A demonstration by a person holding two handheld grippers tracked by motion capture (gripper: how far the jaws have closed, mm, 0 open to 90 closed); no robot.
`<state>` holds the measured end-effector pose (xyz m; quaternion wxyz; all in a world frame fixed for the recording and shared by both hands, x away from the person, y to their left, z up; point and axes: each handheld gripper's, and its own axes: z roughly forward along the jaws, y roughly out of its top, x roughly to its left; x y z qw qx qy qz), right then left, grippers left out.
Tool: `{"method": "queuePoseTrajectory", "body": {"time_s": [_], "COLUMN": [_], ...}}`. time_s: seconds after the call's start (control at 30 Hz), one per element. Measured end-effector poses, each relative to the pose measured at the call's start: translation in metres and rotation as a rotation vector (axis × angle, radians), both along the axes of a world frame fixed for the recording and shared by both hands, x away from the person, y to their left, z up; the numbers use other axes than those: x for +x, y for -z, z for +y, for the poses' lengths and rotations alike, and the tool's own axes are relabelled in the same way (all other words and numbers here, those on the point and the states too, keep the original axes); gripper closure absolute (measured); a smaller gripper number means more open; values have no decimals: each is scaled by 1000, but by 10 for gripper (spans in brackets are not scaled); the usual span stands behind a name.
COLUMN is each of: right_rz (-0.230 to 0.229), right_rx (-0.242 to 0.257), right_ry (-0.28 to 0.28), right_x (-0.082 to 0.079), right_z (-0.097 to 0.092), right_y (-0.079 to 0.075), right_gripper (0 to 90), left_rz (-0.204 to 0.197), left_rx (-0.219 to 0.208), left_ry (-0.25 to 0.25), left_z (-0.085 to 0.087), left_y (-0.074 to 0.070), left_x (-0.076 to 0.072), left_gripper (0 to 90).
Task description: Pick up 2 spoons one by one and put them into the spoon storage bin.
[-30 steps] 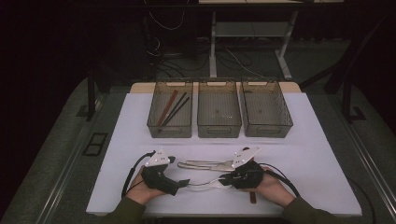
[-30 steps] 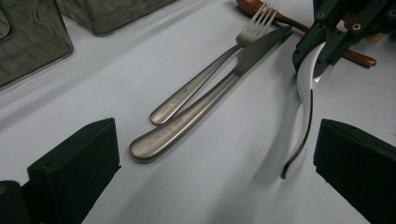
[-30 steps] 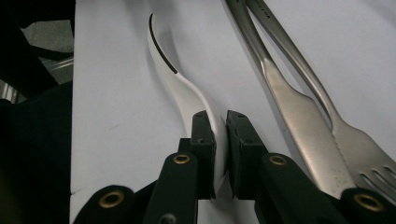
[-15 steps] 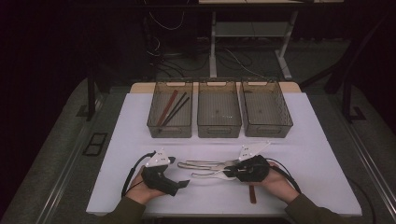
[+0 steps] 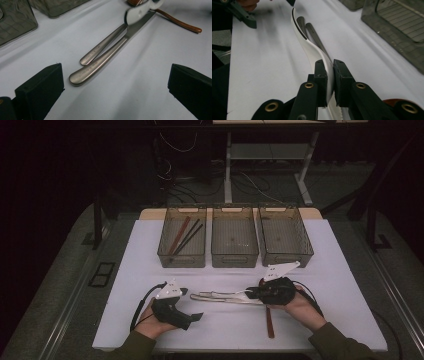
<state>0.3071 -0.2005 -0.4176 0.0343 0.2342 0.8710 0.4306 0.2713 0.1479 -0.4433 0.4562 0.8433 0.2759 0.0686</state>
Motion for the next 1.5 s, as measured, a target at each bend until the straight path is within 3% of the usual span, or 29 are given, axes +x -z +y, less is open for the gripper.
{"method": "queuePoseTrajectory", "body": {"time_s": [0.67,0.97,1.2,1.5], "right_rz": [-50,-88,-115,-113], "right_rx": [34,59,42,-3], "right_ry": [25,71,100,126], "right_x": [28,49,67,94], "right_z": [-12,-18,-16,-8], "right_y": [-26,-42,-49,-53], "right_gripper": [817,816,816,816], "left_rz": [-1,7,7,7], "left_rx": [1,-1,-3,-5], "left_ry": [8,4,0,3], "left_z": [0,0,0,0], "left_y": [0,1,1,1], "left_x": [0,0,0,0], "left_gripper": [0,0,0,0]}}
